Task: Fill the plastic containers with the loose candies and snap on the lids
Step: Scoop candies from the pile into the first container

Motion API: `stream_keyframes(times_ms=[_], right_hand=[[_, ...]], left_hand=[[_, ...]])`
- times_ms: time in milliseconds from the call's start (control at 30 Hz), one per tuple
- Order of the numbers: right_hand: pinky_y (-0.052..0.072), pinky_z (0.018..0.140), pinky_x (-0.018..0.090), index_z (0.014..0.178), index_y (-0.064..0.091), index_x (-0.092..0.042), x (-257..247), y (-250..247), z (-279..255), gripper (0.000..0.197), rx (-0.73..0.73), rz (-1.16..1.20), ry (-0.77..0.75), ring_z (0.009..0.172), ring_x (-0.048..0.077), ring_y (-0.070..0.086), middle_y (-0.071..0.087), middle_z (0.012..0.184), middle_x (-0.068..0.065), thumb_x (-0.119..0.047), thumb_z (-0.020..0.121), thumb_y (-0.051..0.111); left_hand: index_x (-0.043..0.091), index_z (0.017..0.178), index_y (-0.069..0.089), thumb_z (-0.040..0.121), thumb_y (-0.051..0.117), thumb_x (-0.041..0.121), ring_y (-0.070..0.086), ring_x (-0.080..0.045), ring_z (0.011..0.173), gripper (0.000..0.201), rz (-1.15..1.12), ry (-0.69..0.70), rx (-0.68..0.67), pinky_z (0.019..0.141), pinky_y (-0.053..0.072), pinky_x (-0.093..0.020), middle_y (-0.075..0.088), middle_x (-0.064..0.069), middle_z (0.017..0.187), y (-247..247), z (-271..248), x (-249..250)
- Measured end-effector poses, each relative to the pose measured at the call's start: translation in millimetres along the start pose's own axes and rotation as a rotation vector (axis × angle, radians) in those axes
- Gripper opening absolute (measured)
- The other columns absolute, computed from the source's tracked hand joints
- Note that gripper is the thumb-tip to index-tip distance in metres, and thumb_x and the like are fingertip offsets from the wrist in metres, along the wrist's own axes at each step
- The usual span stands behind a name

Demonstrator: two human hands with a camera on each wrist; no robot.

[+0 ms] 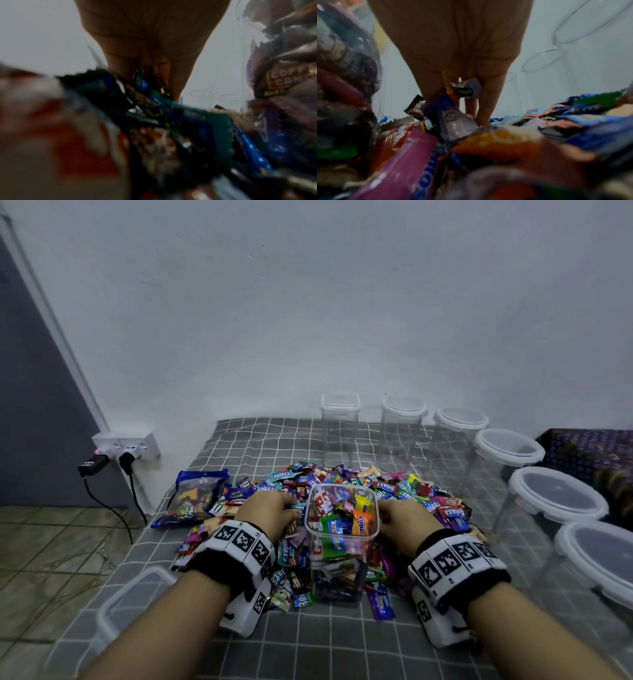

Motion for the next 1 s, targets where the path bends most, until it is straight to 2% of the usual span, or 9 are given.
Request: stream_keyframes(times_ms=[167, 333, 467, 567, 733, 800, 933, 1000], right_hand=[[0.041, 0.075, 0.029, 0.113, 0.056, -0.014, 6.4, -7.9, -3.7, 0.024, 0.055, 0.043, 0.03, 0.102, 0.027, 0.058, 0.064, 0.11, 0.01, -0.016, 0.089, 0.053], [0.041, 0.075, 0.03, 0.109, 0.055, -0.007, 6.9, -15.0, -9.1, 0.021, 0.095, 0.066, 0.033, 0.098, 0.028, 0.057, 0.064, 0.105, 0.012, -0.01, 0.088, 0.052], [0.034, 0.067, 0.026, 0.104, 0.055, -0.005, 6.6, -23.5, -12.4, 0.015, 0.163, 0.134, 0.036, 0.085, 0.025, 0.053, 0.064, 0.1, 0.013, -0.009, 0.089, 0.052], [0.036, 0.067, 0.026, 0.103, 0.057, -0.006, 4.5, -29.4, -16.0, 0.015, 0.206, 0.201, 0.021, 0.084, 0.024, 0.054, 0.064, 0.096, 0.012, -0.009, 0.089, 0.053], [0.029, 0.059, 0.03, 0.089, 0.057, -0.004, -2.7, -57.4, -26.5, 0.005, 0.373, 0.316, -0.037, 0.073, 0.021, 0.049, 0.057, 0.075, 0.003, -0.007, 0.088, 0.054], [0.03, 0.055, 0.029, 0.083, 0.055, -0.008, -7.3, -76.6, -33.9, 0.006, 0.473, 0.379, -0.066, 0.067, 0.02, 0.048, 0.051, 0.066, -0.003, -0.008, 0.089, 0.054], [0.028, 0.05, 0.017, 0.08, 0.054, -0.012, -24.4, -115.9, -57.0, 0.009, 0.676, 0.458, -0.125, 0.058, 0.009, 0.041, 0.048, 0.064, -0.004, -0.009, 0.088, 0.055], [0.029, 0.051, 0.018, 0.081, 0.055, -0.009, -42.5, -123.3, -66.2, 0.008, 0.667, 0.457, -0.19, 0.059, 0.012, 0.041, 0.049, 0.065, -0.001, -0.011, 0.089, 0.055]], left_hand=[[0.021, 0.115, 0.067, 0.091, 0.057, 0.032, 0.061, -0.022, 0.104, 0.028, -0.038, 0.006, 0.09, 0.088, 0.046, -0.03, 0.069, -0.003, 0.111, -9.2, -2.3, -1.2], [0.019, 0.114, 0.067, 0.092, 0.055, 0.032, 0.06, -0.023, 0.102, 0.028, -0.096, 0.007, 0.156, 0.087, 0.046, -0.031, 0.069, -0.005, 0.108, -17.0, -5.7, -2.0], [0.021, 0.117, 0.066, 0.092, 0.056, 0.033, 0.059, -0.022, 0.105, 0.03, -0.135, -0.001, 0.214, 0.087, 0.043, -0.029, 0.068, -0.005, 0.113, -26.6, -10.9, -1.3], [0.022, 0.118, 0.066, 0.091, 0.058, 0.035, 0.059, -0.02, 0.106, 0.031, -0.175, -0.003, 0.255, 0.088, 0.042, -0.029, 0.067, -0.003, 0.114, -32.7, -15.2, -0.6], [0.021, 0.115, 0.067, 0.09, 0.059, 0.036, 0.059, -0.018, 0.104, 0.03, -0.224, -0.012, 0.299, 0.088, 0.044, -0.029, 0.068, 0.0, 0.112, -38.0, -21.3, -1.8], [0.019, 0.113, 0.068, 0.089, 0.061, 0.036, 0.06, -0.019, 0.103, 0.03, -0.25, -0.01, 0.317, 0.09, 0.046, -0.031, 0.068, -0.001, 0.112, -41.4, -23.2, -1.8], [0.015, 0.109, 0.07, 0.086, 0.065, 0.03, 0.064, -0.019, 0.095, 0.027, -0.375, 0.025, 0.349, 0.089, 0.05, -0.036, 0.071, -0.003, 0.104, -46.8, -26.0, -0.3], [0.014, 0.106, 0.071, 0.086, 0.067, 0.027, 0.065, -0.018, 0.091, 0.024, -0.441, 0.04, 0.356, 0.087, 0.051, -0.036, 0.072, -0.003, 0.098, -49.4, -27.1, 2.2]])
Point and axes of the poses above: each hand's wrist, its own z-axis towards the middle knuckle, its own y-axis out of the palm, x = y × z, the point moved 9 cm from there along z, towards the middle knuckle
